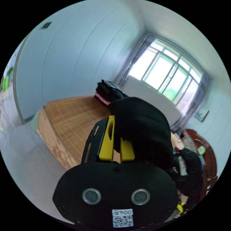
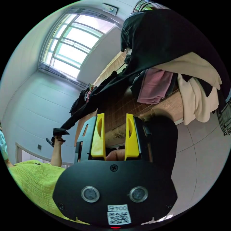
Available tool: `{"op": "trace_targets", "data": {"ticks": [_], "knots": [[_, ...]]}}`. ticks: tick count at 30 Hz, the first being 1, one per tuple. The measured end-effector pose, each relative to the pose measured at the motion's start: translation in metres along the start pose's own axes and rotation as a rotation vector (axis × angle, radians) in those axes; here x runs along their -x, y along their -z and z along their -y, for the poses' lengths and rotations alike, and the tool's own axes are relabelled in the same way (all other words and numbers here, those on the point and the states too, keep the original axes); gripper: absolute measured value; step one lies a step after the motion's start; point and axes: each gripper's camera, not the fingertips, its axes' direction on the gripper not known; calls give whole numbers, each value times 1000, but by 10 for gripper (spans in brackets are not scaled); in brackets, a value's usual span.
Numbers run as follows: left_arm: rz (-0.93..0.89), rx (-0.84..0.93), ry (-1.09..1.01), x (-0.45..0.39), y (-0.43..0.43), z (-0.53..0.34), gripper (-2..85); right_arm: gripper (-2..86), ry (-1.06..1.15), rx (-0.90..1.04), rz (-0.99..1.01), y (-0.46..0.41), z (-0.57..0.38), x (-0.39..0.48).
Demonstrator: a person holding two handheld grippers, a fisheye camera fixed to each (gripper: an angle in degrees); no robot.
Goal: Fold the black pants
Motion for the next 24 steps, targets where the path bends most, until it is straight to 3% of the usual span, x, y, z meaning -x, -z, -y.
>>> {"op": "trace_targets", "data": {"ticks": [2, 4, 8, 14, 16, 20, 24], "knots": [[115, 187, -45, 16, -39, 20, -4, 140, -17, -49, -32, 6, 6, -8], [97, 523, -128, 38, -89, 20, 2, 159, -43, -100, -45, 12, 13, -17], [25, 545, -222, 51, -84, -12, 7, 184, -193, -202, -35, 27, 29, -56], [-274, 490, -31, 85, -53, -75, 8, 199, -579, -362, -61, 39, 21, -143], [-339, 521, 10, 87, -47, -98, 8, 202, -597, -385, -118, 40, 23, -160], [-421, 632, -54, 68, -45, -121, 8, 201, -335, -341, -609, 41, 62, -150], [-468, 696, -155, 42, -44, -129, 11, 172, -89, -303, -734, 40, 98, -133]]}}
